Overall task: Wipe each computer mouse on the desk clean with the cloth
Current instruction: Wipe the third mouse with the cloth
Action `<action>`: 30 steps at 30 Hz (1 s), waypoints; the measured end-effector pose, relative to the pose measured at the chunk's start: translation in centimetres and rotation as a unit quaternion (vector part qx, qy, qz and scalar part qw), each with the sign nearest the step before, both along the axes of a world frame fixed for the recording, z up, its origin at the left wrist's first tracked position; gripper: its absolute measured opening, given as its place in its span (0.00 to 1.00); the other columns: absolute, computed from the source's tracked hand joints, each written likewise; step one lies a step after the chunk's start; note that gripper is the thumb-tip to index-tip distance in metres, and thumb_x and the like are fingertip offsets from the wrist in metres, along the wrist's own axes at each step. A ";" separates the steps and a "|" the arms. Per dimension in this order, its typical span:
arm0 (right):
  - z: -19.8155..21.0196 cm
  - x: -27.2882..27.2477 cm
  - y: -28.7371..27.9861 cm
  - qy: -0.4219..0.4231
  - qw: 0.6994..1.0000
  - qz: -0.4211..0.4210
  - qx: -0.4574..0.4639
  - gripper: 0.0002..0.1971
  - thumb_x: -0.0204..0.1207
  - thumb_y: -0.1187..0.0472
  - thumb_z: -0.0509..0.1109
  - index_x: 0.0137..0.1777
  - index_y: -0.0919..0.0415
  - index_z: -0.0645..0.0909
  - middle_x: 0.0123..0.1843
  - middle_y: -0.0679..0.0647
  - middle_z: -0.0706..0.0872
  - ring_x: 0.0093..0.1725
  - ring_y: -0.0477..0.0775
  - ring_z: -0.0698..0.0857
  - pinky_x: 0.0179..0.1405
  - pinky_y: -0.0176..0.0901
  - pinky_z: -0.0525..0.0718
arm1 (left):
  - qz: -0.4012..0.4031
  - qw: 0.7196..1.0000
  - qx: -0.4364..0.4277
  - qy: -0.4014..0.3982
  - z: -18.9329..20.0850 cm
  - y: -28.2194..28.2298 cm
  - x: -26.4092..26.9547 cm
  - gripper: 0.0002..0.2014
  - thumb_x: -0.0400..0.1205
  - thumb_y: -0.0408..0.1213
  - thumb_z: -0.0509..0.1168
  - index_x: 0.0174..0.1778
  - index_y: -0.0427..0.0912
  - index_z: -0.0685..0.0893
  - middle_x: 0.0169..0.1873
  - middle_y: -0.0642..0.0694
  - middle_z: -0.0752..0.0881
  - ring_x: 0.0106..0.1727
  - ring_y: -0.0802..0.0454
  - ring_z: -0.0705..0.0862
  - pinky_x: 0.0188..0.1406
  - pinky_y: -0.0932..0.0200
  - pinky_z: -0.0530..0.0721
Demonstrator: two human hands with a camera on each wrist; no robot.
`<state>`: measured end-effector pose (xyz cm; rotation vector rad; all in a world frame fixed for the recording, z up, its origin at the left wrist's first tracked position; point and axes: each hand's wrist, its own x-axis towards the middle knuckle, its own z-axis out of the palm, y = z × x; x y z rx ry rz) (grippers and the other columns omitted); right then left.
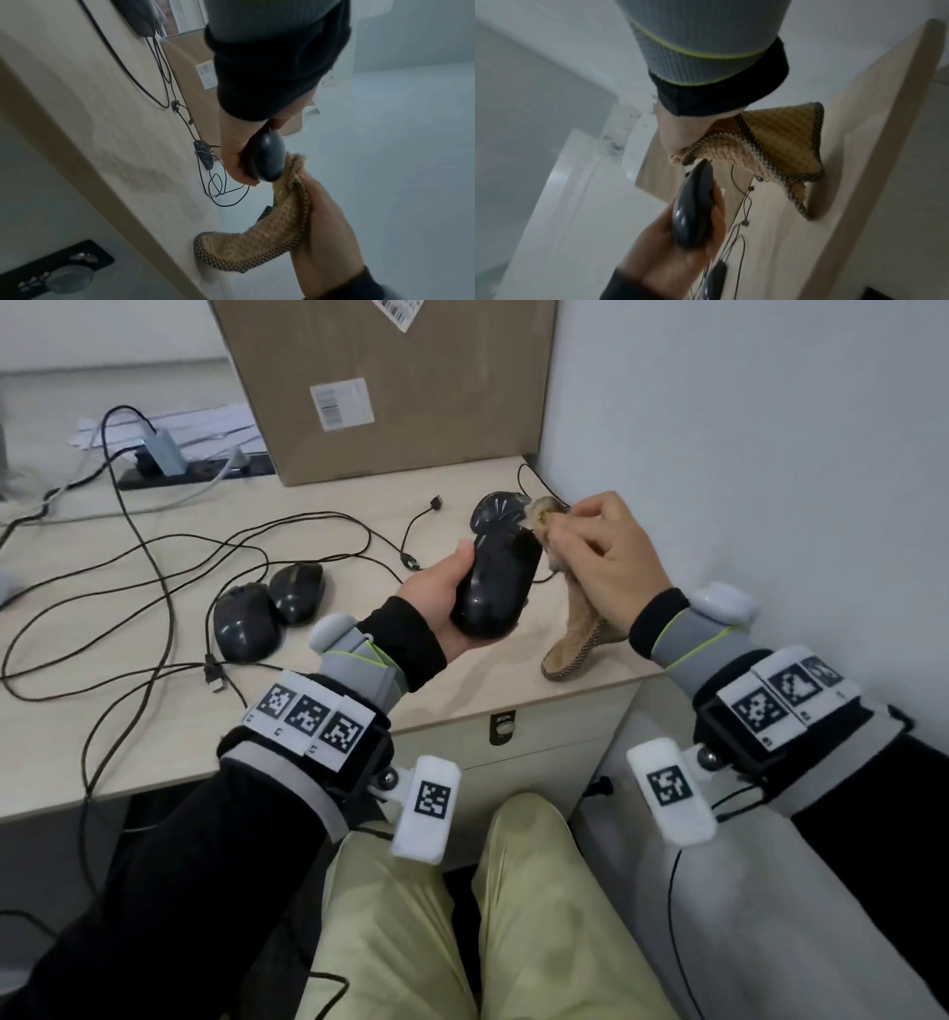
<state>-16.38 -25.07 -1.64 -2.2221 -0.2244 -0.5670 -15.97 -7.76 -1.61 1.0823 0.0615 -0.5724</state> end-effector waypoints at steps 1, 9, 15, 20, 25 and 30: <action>-0.2 -0.8 0.6 -0.021 0.999 0.031 -0.024 0.12 0.78 0.57 0.64 0.43 0.60 0.88 0.53 0.51 0.72 0.47 0.44 0.78 0.50 0.21 0.70 | 0.005 1.000 -0.003 -0.002 0.1 0.0 0.1 0.19 0.88 0.52 0.48 0.61 0.44 0.78 0.47 0.43 0.85 0.46 0.46 0.85 0.39 0.55 0.88; 0.8 1.5 -1.0 0.064 0.995 -0.065 -0.024 0.20 0.78 0.54 0.60 0.22 0.51 0.72 0.33 0.52 0.69 0.38 0.48 0.70 0.38 0.37 0.65 | -0.032 0.999 -0.008 0.015 -0.6 -0.4 -0.7 0.18 0.87 0.53 0.50 0.56 0.46 0.80 0.48 0.44 0.86 0.48 0.43 0.85 0.43 0.56 0.86; 1.8 -0.8 1.0 -0.017 0.999 0.005 -0.047 0.12 0.80 0.57 0.63 0.57 0.55 0.87 0.55 0.53 0.78 0.55 0.46 0.78 0.55 0.21 0.69 | -0.031 0.996 -0.069 0.052 -0.1 -0.5 -0.1 0.21 0.87 0.54 0.44 0.63 0.47 0.76 0.55 0.40 0.84 0.54 0.40 0.83 0.55 0.45 0.78; 2.3 0.0 2.4 -0.001 0.983 0.029 -0.179 0.14 0.81 0.55 0.61 0.60 0.55 0.85 0.68 0.54 0.79 0.67 0.52 0.77 0.61 0.37 0.68 | -0.041 0.994 -0.087 0.056 0.0 -1.3 -0.6 0.15 0.87 0.48 0.51 0.48 0.45 0.79 0.35 0.45 0.89 0.43 0.47 0.84 0.52 0.44 0.81; 1.2 -1.0 3.8 -0.050 0.968 0.108 -0.222 0.17 0.76 0.55 0.57 0.53 0.57 0.87 0.67 0.51 0.84 0.64 0.53 0.82 0.60 0.46 0.78 | -0.003 0.992 -0.108 0.065 0.0 -1.3 -0.7 0.22 0.86 0.53 0.44 0.48 0.45 0.80 0.36 0.44 0.89 0.40 0.47 0.87 0.49 0.51 0.80; -1.6 -3.9 3.9 -0.138 0.930 0.167 -0.296 0.15 0.78 0.58 0.57 0.50 0.57 0.86 0.64 0.49 0.85 0.34 0.59 0.77 0.39 0.42 0.73 | 0.037 0.980 -0.181 0.073 -0.8 -0.4 0.2 0.37 0.83 0.64 0.37 0.72 0.41 0.75 0.59 0.36 0.84 0.54 0.40 0.86 0.50 0.48 0.88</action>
